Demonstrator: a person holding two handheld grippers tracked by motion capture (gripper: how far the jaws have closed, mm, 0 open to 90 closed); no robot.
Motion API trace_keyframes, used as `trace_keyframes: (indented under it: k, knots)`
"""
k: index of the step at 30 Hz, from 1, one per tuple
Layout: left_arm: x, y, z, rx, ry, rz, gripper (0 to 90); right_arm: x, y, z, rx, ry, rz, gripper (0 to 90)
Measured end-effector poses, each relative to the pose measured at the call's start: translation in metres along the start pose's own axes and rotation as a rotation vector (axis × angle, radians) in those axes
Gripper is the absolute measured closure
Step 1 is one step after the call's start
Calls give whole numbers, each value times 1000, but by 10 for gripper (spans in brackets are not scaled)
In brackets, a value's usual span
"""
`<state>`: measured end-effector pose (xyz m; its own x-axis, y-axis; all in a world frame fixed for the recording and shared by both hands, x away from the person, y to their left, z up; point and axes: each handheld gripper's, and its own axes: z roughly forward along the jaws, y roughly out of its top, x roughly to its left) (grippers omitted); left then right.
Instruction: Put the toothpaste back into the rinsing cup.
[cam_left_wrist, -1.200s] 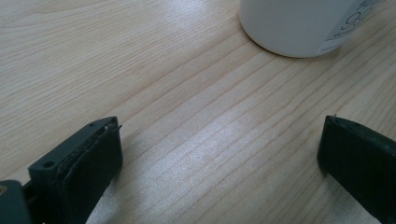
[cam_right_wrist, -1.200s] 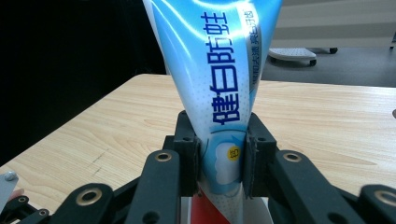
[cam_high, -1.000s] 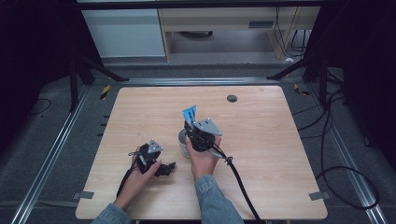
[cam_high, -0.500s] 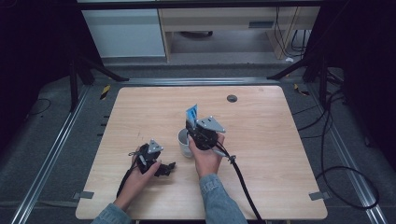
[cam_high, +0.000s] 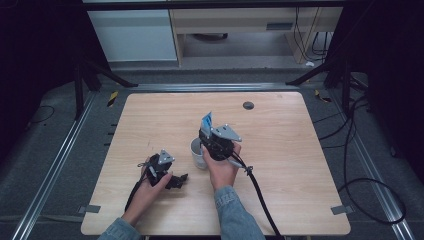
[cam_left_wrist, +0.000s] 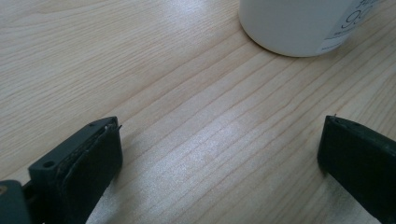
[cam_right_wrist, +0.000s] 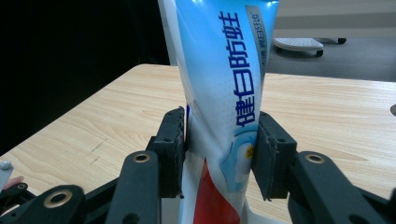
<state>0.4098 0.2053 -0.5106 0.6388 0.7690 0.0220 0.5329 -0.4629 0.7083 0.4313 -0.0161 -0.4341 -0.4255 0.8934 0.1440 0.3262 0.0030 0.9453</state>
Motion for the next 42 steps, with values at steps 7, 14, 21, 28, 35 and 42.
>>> trace_keyframes:
  k: [7,14,21,28,35,42]
  knots:
    - [0,0,0,0,0,0,0,-1,0,0,4,-5,-2,560]
    - [0,0,0,0,-1,0,0,1,1,0,8,-26,-24,531]
    - [0,0,0,0,-3,3,0,1,1,-1,14,-36,-34,507]
    - [-1,0,0,0,-4,3,0,0,1,0,25,-42,-37,524]
    - [-1,0,0,0,-4,4,0,1,1,-1,24,-40,-41,522]
    - [-1,0,1,0,-5,4,0,1,1,-1,22,-39,-40,515]
